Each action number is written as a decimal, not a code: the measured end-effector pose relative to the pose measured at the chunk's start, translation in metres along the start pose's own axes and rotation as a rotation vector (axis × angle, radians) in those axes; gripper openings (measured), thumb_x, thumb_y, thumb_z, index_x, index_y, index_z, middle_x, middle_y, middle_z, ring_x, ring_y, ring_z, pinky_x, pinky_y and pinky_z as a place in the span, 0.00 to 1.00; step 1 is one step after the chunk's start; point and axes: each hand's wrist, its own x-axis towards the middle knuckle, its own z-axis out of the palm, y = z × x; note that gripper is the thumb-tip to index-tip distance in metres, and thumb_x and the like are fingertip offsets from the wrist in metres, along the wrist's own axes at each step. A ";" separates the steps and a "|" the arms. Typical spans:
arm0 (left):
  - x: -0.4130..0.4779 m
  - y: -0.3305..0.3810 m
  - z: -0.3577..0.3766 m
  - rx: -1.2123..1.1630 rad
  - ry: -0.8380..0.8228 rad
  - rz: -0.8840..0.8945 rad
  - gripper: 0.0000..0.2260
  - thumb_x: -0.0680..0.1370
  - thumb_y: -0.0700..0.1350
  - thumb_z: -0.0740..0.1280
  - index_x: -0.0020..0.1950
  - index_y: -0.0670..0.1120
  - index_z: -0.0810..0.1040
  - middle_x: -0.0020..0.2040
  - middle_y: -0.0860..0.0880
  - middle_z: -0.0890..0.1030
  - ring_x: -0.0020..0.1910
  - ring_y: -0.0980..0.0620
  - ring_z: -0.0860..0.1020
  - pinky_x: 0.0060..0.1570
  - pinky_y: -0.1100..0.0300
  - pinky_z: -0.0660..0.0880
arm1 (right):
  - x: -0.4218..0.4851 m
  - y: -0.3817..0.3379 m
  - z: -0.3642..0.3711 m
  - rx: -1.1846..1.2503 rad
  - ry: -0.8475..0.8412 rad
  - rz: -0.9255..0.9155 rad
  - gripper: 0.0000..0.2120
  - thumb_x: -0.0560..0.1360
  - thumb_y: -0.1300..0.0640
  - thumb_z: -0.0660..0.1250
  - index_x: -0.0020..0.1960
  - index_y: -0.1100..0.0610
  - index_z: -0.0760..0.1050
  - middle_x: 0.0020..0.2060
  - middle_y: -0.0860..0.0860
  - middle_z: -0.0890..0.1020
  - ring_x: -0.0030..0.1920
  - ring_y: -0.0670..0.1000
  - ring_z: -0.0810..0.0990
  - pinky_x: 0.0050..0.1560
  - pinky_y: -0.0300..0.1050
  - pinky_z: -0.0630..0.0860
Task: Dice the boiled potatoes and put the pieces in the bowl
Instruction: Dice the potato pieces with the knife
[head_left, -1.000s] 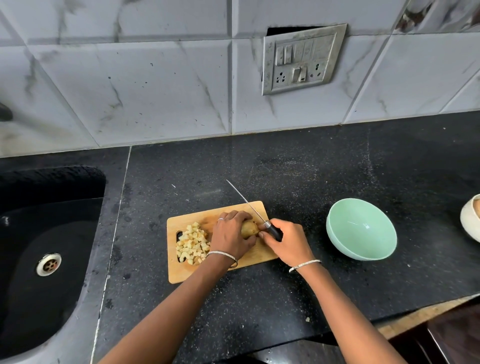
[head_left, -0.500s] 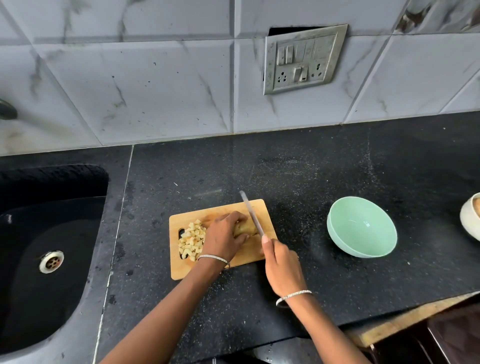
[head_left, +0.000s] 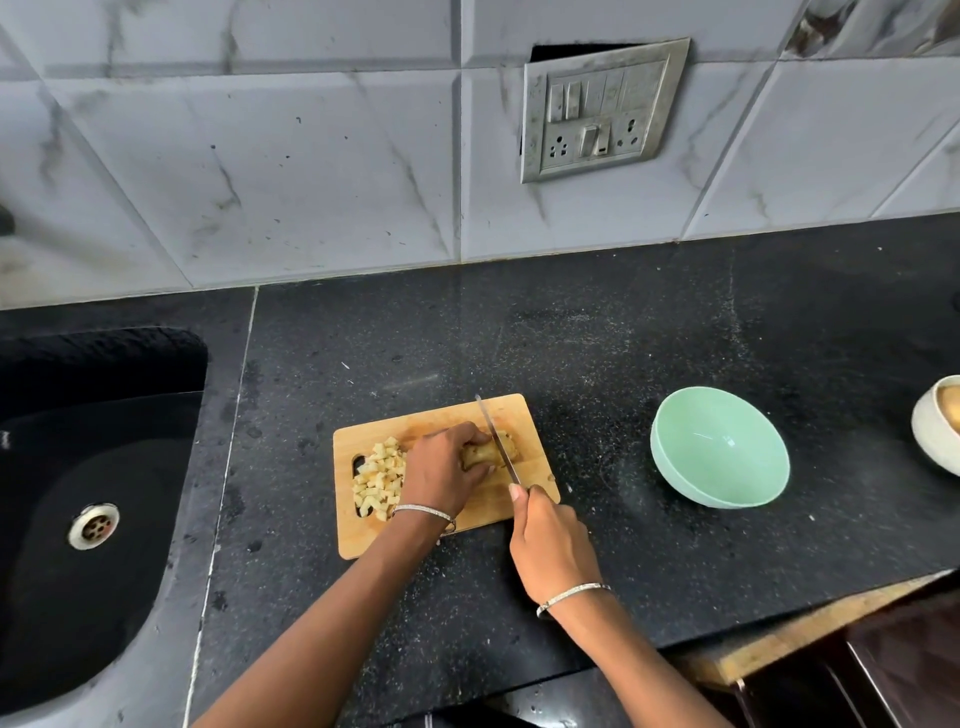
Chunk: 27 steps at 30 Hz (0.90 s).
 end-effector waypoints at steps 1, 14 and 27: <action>0.001 0.000 -0.001 -0.003 -0.007 -0.005 0.13 0.68 0.48 0.77 0.51 0.52 0.82 0.47 0.57 0.84 0.41 0.58 0.78 0.40 0.66 0.69 | 0.004 -0.002 0.000 0.008 -0.013 0.007 0.21 0.83 0.44 0.46 0.51 0.56 0.72 0.45 0.59 0.81 0.47 0.65 0.80 0.42 0.54 0.74; 0.003 -0.004 0.001 -0.061 0.006 -0.039 0.13 0.65 0.49 0.79 0.48 0.53 0.83 0.43 0.57 0.84 0.38 0.57 0.79 0.42 0.60 0.77 | 0.000 -0.003 0.008 -0.114 -0.057 0.074 0.22 0.83 0.43 0.46 0.56 0.56 0.73 0.50 0.58 0.81 0.52 0.63 0.80 0.38 0.50 0.67; 0.000 -0.004 0.003 -0.078 0.014 -0.025 0.14 0.65 0.48 0.80 0.48 0.53 0.83 0.42 0.57 0.84 0.38 0.56 0.80 0.42 0.56 0.79 | 0.002 -0.006 0.012 -0.161 -0.062 0.095 0.22 0.84 0.44 0.47 0.58 0.57 0.73 0.54 0.58 0.81 0.54 0.62 0.80 0.40 0.49 0.66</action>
